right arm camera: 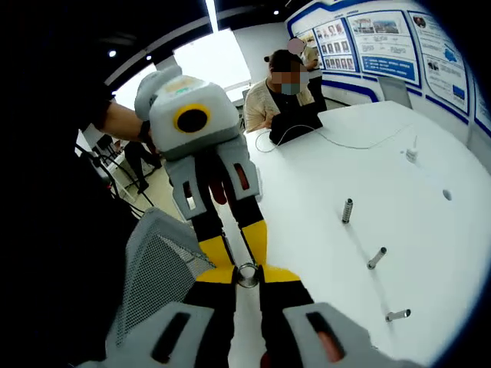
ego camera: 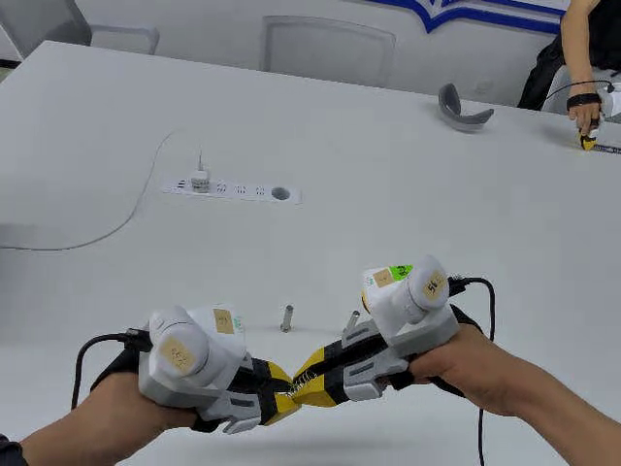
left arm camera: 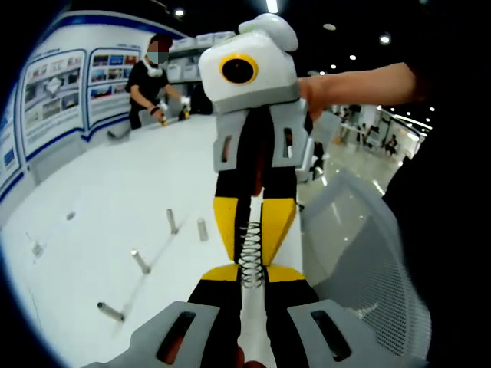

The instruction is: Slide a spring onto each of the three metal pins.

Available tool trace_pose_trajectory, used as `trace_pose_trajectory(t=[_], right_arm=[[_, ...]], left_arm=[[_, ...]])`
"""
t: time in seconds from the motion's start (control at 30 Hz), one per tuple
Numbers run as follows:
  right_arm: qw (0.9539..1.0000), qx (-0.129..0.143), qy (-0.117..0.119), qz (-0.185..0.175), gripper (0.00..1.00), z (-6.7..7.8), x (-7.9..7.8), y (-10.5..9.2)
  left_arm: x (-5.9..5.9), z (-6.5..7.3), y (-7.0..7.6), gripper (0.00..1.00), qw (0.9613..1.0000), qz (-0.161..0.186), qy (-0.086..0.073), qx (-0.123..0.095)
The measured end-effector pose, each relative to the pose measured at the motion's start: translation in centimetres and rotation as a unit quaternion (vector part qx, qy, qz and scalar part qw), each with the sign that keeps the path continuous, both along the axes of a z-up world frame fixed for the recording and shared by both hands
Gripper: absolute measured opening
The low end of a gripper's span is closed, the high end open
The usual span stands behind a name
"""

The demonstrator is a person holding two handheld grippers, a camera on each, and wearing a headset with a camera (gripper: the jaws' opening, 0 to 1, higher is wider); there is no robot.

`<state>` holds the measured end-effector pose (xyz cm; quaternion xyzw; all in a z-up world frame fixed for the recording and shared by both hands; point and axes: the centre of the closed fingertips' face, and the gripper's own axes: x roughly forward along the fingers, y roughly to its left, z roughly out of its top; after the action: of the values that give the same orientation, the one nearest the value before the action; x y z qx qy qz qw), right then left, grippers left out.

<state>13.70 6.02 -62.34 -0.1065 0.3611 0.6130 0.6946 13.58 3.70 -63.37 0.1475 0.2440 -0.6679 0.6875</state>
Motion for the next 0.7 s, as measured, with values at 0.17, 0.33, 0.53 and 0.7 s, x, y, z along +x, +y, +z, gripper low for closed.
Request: trace_pose_trajectory(t=[0.17,0.33,0.53,0.7], right_arm=[[0.9996,-0.019,-0.007,0.022,0.12,-0.7,-0.9,0.0],[0.9997,-0.02,-0.011,0.009,0.12,-1.0,-0.7,-0.3],[0.9997,-0.018,-0.012,-0.005,0.12,-1.1,-0.6,-0.4],[0.9995,-0.008,-0.004,-0.031,0.12,-0.9,-0.2,-0.7]], left_arm=[[-0.7,-0.5,0.1,0.1,0.9997,-0.019,0.002,0.012],[-0.7,-1.0,0.1,0.1,0.9999,-0.012,-0.001,0.011],[-0.5,-1.2,0.0,0.12,1.0,0.005,0.007,0.002],[-0.2,-1.8,0.3,0.19,0.9997,0.019,0.009,0.01]])
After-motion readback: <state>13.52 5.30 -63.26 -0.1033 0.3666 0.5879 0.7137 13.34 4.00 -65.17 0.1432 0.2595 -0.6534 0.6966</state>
